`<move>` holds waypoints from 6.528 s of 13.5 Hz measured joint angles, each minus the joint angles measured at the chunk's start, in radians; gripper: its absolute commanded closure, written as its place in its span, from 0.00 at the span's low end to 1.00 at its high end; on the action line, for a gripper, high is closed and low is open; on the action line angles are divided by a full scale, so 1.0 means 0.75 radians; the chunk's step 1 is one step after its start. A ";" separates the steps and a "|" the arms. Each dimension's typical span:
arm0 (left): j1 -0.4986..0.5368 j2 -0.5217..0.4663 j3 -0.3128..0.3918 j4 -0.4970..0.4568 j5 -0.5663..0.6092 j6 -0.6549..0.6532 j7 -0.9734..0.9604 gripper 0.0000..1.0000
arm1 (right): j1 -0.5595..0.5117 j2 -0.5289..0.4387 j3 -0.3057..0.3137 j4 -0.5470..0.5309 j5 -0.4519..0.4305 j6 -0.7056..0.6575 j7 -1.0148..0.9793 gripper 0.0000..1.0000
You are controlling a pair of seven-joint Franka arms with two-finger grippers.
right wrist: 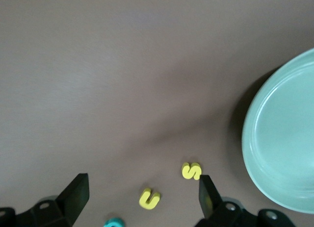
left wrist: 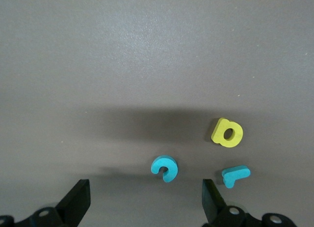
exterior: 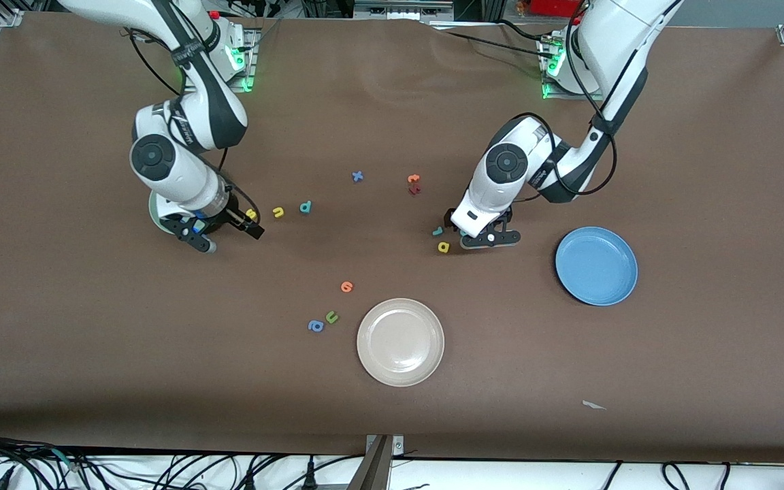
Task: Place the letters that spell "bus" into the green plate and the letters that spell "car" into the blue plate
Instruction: 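Reach the right gripper to yellow s while the left gripper reaches teal c, then grasp yellow s with the right gripper while the left gripper grasps teal c, then place s and c on green and blue plates with the right and left grippers, then reach the right gripper to yellow u while the left gripper reaches yellow d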
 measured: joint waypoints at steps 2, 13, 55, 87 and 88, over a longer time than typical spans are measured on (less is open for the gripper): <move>-0.003 0.018 -0.001 0.001 0.000 0.022 -0.007 0.07 | 0.000 0.020 0.000 -0.045 0.000 0.028 0.016 0.02; -0.038 0.067 -0.003 0.003 0.000 0.063 -0.102 0.32 | -0.001 0.083 0.000 -0.110 0.000 0.084 0.048 0.24; 0.039 0.083 0.037 0.222 0.047 -0.155 -0.126 0.80 | -0.025 -0.002 -0.455 -0.007 0.000 -0.416 -0.660 0.66; -0.018 0.208 -0.048 0.287 -0.026 -0.046 -0.218 0.00 | -0.001 0.152 0.136 -0.130 0.065 0.259 0.348 0.39; -0.028 0.226 -0.045 0.300 -0.026 -0.038 -0.223 0.00 | -0.001 0.153 0.136 -0.130 0.065 0.259 0.348 0.47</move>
